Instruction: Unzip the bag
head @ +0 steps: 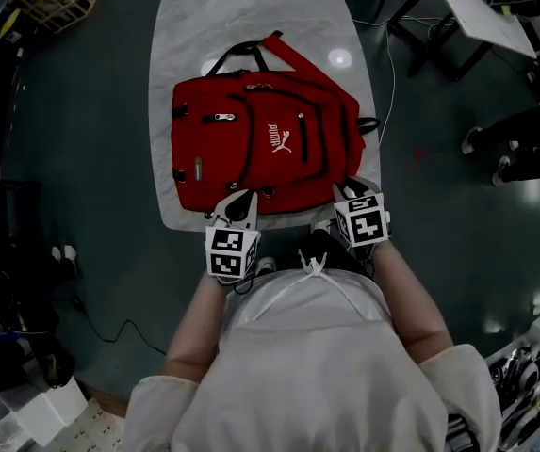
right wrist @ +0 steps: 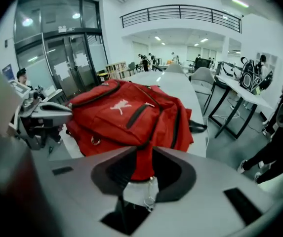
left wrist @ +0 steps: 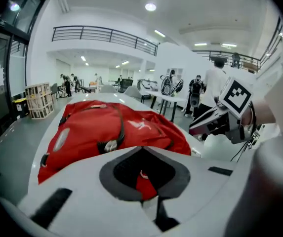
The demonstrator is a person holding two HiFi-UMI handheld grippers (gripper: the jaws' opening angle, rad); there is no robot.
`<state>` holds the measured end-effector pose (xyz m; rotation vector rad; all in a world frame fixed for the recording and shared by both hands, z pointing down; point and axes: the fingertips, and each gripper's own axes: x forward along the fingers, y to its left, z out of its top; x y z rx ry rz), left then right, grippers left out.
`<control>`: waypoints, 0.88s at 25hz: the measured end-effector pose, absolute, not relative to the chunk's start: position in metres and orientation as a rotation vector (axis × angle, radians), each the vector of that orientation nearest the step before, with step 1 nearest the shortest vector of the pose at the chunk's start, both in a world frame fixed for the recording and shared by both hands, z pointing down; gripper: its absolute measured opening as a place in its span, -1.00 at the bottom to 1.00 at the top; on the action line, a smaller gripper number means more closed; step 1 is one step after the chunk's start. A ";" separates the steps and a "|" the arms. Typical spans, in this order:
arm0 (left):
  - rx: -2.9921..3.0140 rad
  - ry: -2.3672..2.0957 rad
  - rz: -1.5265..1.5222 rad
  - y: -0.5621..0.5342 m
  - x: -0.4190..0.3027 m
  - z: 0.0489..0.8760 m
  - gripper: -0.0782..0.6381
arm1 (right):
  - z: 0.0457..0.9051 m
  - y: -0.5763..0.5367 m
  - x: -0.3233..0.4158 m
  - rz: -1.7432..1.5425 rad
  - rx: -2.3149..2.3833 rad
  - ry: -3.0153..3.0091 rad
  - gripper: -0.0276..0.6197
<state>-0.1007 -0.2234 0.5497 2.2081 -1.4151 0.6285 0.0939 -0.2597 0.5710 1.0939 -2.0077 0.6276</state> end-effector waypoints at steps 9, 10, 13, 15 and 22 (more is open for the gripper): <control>2.482 -1.449 0.452 -0.265 -0.068 0.437 -0.73 | 0.479 -0.293 0.050 0.564 1.228 -2.224 -0.77; 2.503 -1.461 0.427 -0.270 -0.066 0.426 -0.73 | 0.466 -0.297 0.047 0.537 1.242 -2.256 -0.79; 2.545 -1.485 0.365 -0.281 -0.061 0.396 -0.73 | 0.431 -0.303 0.037 0.492 1.261 -2.366 -0.81; 2.552 -1.492 0.328 -0.286 -0.058 0.380 -0.73 | 0.411 -0.305 0.031 0.475 1.252 -2.437 -0.81; 2.613 -1.550 0.300 -0.307 -0.049 0.344 -0.73 | 0.374 -0.315 0.016 0.330 1.196 -2.562 -0.83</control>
